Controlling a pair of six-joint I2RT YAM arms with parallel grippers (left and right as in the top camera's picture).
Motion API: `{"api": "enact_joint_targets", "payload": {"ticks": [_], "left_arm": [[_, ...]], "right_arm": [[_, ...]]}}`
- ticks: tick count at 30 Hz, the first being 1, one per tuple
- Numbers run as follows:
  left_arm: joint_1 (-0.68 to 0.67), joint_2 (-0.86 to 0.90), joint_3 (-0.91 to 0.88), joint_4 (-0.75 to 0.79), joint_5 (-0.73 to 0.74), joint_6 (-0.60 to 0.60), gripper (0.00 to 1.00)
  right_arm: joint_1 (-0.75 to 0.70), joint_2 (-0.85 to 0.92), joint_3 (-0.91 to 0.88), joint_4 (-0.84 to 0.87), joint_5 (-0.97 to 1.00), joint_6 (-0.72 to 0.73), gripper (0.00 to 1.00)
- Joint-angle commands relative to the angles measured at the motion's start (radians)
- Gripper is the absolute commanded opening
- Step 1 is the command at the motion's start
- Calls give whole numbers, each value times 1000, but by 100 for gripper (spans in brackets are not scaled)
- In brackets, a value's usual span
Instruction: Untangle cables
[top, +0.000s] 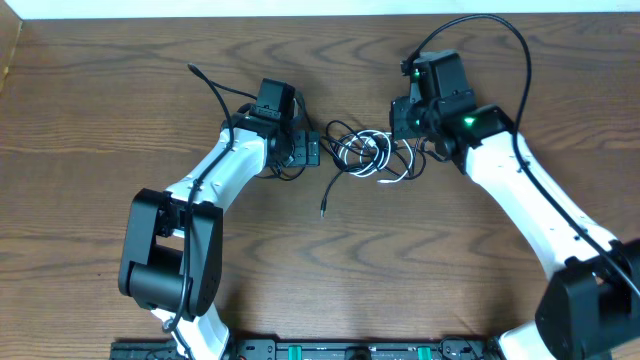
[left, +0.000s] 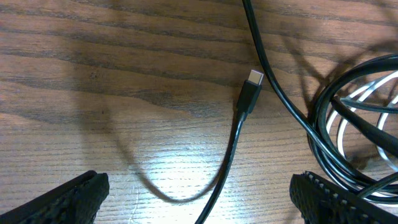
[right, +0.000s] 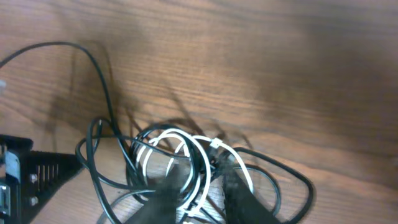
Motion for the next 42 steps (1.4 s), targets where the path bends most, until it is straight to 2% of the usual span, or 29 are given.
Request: {"api": "enact_joint_targets", "payload": {"ticks": [1,12,20,24,27,31,33,36,39,42], "left_arm": [[0,13,6,-5,-21,-2,98],[0,13,6,-3,-21,-2,98],[0,-8,6,-6,-20,-1,98],[0,-71,6,-6,-16,10,98],[0,-137,6,-11,-16,5,98],[0,-239,6,-16,-16,-33,98],[0,-288,6,-15,-17,-53,98],[-3,-338,6,-13,1,-147,98],[-22,-343,6,3,93,-179,98],[-55,-319,6,17,103,-232,98]], "right_arm": [[5,53,4,-2,-28,-19,36],[5,211,3,4,-28,-12,37],[6,277,3,19,-53,46,24],[6,288,3,32,-107,47,21],[6,289,3,34,-106,51,13],[6,289,3,34,-106,66,1],[6,289,3,34,-106,66,1],[6,289,3,34,-106,66,1],[6,289,3,34,-106,66,1],[5,289,3,34,-106,66,1]]}}
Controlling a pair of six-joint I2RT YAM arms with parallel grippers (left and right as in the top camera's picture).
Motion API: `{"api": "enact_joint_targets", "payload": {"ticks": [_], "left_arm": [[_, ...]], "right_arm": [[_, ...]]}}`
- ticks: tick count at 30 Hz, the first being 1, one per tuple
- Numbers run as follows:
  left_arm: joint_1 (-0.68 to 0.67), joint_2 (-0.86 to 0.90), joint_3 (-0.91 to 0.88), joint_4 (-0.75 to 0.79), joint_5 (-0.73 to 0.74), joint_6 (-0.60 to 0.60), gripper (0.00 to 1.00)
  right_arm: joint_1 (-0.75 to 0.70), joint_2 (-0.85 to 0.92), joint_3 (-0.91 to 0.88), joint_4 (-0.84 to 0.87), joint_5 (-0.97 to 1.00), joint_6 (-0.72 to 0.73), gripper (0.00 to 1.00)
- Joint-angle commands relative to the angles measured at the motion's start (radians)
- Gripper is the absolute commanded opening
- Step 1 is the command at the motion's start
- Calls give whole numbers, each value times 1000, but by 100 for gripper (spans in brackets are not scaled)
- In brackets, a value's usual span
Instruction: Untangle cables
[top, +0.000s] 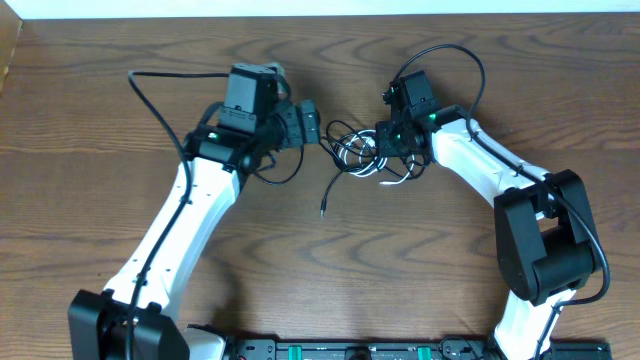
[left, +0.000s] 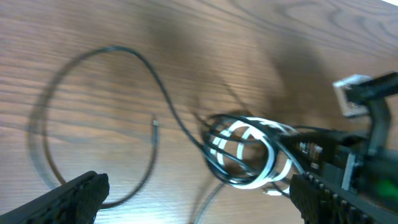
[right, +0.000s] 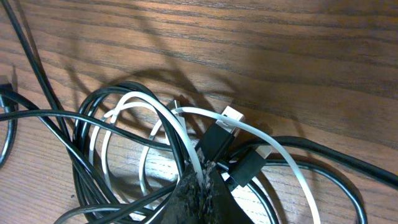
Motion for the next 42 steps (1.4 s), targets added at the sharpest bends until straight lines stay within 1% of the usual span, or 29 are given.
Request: {"api": "enact_joint_targets", "payload": {"ticks": [1,5,10,13,14,17,18,20,21,22,23,25,29,31,37,42], "left_arm": [[-41,40,6,23,45,-100,98],[-90,113,6,105,45,-169,98],[-126,202,6,170,46,-215,98],[-136,248,6,180,45,-215,98],[-137,263,6,180,45,-215,99],[-137,303,6,180,45,-214,91],[-137,315,6,180,45,-214,78],[-137,332,6,180,45,-212,38],[-137,338,6,177,45,-197,22],[-137,339,6,174,45,-169,13],[-136,340,6,169,45,-132,8],[-135,340,6,146,15,-80,7],[-125,340,6,89,-131,-70,7],[-118,340,6,71,-156,-69,7],[-100,341,-7,20,-167,-51,8],[-96,342,-32,20,-219,-48,8]], "right_arm": [[3,9,3,0,-5,10,1],[-1,9,3,0,-6,10,1],[-1,9,3,-3,-6,9,1],[-1,9,3,-2,-17,9,1],[-1,9,3,0,-26,9,1],[-1,9,3,3,-33,9,1],[-1,9,3,3,-33,9,1],[-1,9,3,3,-34,9,1],[-1,9,3,3,-38,8,1],[-1,9,3,3,-50,-3,1],[-3,7,4,5,-78,-38,1],[-8,-6,4,6,-128,-78,1],[-32,-80,4,8,-211,-89,1],[-39,-117,4,10,-244,-89,1],[-41,-250,4,15,-357,-89,1],[-41,-345,4,48,-446,-87,1]]}}
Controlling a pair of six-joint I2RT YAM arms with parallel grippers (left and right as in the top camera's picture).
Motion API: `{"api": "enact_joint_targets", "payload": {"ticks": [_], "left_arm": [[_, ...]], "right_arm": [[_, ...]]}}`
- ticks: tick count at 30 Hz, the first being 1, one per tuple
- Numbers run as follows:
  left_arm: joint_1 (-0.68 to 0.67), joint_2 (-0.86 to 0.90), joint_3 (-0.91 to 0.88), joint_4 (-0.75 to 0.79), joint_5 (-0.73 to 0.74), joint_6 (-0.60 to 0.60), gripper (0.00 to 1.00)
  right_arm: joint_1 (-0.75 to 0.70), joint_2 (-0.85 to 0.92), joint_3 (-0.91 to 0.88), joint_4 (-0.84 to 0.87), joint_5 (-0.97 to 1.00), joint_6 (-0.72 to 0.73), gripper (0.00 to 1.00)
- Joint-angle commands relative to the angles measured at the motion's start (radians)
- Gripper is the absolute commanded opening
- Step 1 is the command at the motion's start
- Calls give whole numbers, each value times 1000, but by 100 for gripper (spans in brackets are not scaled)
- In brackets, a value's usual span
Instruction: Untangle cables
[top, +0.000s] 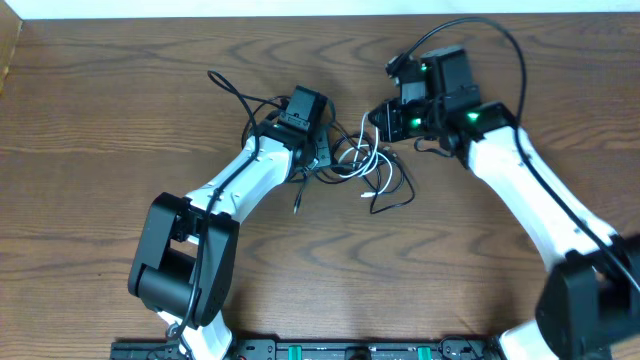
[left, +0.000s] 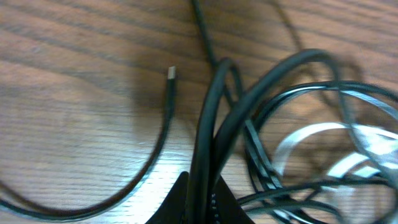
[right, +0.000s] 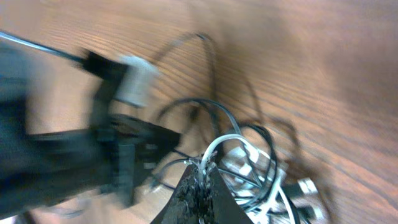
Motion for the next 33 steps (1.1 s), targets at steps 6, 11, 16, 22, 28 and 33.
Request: {"api": "enact_joint_targets", "payload": {"ticks": [6,11,16,22,28,33], "left_arm": [[8,7,-24,-4,-68,25,8],[8,7,-24,-1,-68,25,8],[8,7,-24,-1,-72,25,8],[8,7,-24,-1,-162,24,8],[12,7,-24,-2,-234,25,8],[22,7,-24,-5,-290,25,8]], "right_arm": [[-3,-149,4,90,-134,43,1],[-2,-225,4,150,-134,70,1],[-3,-279,4,161,-134,69,1],[-3,-333,4,203,-134,69,1],[-3,-390,4,280,-134,69,1],[-4,-436,4,303,-132,63,1]]}}
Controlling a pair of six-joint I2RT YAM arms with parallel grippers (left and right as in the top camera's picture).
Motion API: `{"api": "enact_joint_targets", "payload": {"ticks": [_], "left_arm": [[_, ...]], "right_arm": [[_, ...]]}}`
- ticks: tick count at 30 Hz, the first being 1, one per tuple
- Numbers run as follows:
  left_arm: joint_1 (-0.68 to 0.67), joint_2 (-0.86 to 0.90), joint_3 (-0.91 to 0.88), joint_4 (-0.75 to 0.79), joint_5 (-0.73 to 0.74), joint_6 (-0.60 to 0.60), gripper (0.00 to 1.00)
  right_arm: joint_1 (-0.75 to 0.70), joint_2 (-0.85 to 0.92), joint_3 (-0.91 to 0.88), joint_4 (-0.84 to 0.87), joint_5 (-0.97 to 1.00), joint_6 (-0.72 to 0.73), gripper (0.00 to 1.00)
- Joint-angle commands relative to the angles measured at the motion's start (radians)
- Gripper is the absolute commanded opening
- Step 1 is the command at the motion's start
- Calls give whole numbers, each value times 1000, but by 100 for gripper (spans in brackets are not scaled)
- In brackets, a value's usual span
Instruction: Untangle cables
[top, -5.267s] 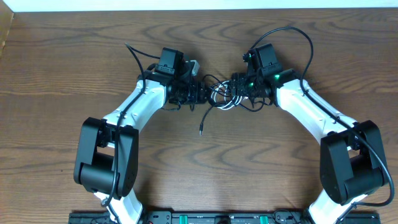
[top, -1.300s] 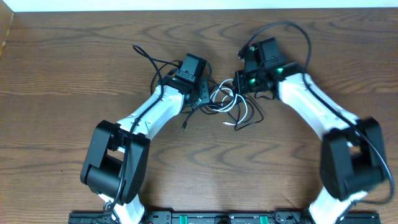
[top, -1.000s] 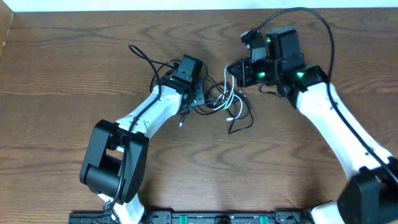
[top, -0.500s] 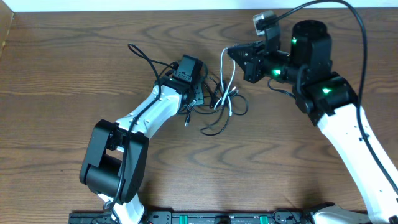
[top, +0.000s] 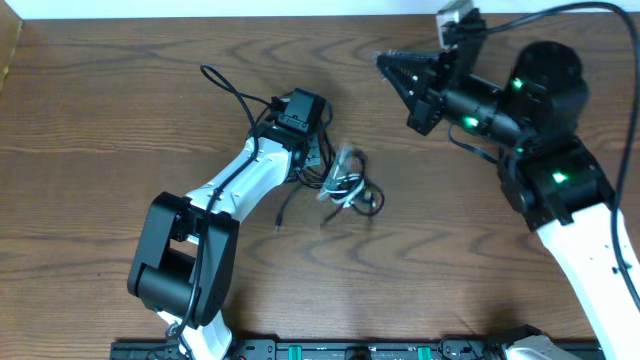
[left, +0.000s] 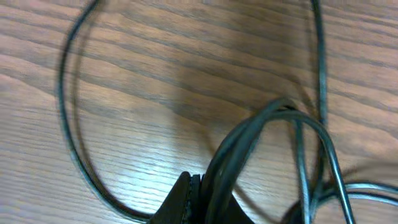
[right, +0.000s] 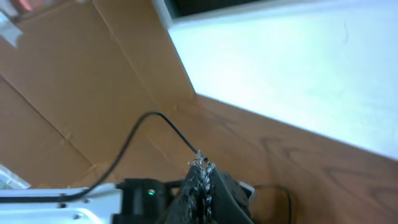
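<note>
A knot of black and white cables (top: 346, 180) lies mid-table, drawn into a small bunch. My left gripper (top: 314, 152) sits low at the bunch's left edge, shut on black cable (left: 249, 146) strands that loop out from between its fingers (left: 186, 193). One black loop (left: 68, 124) curves off to the left on the wood. My right gripper (top: 385, 62) is raised high above the back of the table, pointing left, shut (right: 202, 163), with no cable seen in it. A loose black end (top: 282, 218) trails toward the front.
Wooden table (top: 90, 180) all around. The left arm's own black lead (top: 225, 88) arcs behind its wrist. A cardboard panel (right: 74, 93) and a white wall (right: 298, 62) fill the right wrist view. A black rail (top: 330, 350) runs along the front edge.
My right gripper was low at the tangle, shut on a white cable; now it is high and back, shut with nothing seen in it. The tangle lies smaller and nearer the front. The left gripper still holds black cable.
First both grippers flanked the tangle, the left one open. Then the left was raised and open while the right was shut in the knot by the white cable. Later the left was shut on black cable. Now the right is clear of the bunch.
</note>
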Motion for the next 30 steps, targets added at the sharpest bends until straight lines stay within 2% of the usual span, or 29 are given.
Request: {"api": "enact_joint_targets", "payload": {"ticks": [1,4,5,8,12,14,15,19,21,24,25,26,27,28,30], "left_arm": [[18,7,-14,-6,-73,6,8],[30,7,-14,-6,-71,6,8],[31,7,-14,-6,-71,6,8],[33,7,-14,-6,-71,6,8],[33,7,-14,-6,-71,6,11],[33,7,-14,-6,-71,6,13],[33,7,-14,-6,-71,6,13],[32,7,-14,-6,-70,6,13],[33,7,-14,-6,-67,7,13],[33,7,-14,-6,-59,6,13],[33,7,-14,-8,-59,7,13],[33,7,-14,-9,-59,7,13],[33,7,-14,-10,-59,7,13],[33,7,-14,-10,-59,7,13],[33,7,-14,-10,-59,7,13]], "right_arm": [[-5,-37,4,5,-5,0,1],[-5,-46,4,-29,20,1,1],[-5,-46,4,-47,27,1,7],[-5,-35,4,-142,59,1,44],[-5,-14,3,-271,132,0,84],[-5,2,3,-339,180,1,97],[-5,13,2,-370,200,1,98],[-2,89,2,-460,204,2,95],[6,138,2,-481,179,2,86],[18,214,2,-494,129,2,65],[19,240,2,-495,109,8,47],[19,264,2,-498,94,20,39],[18,301,2,-503,80,52,25],[18,323,2,-510,76,72,21],[18,367,2,-523,67,96,19]]}}
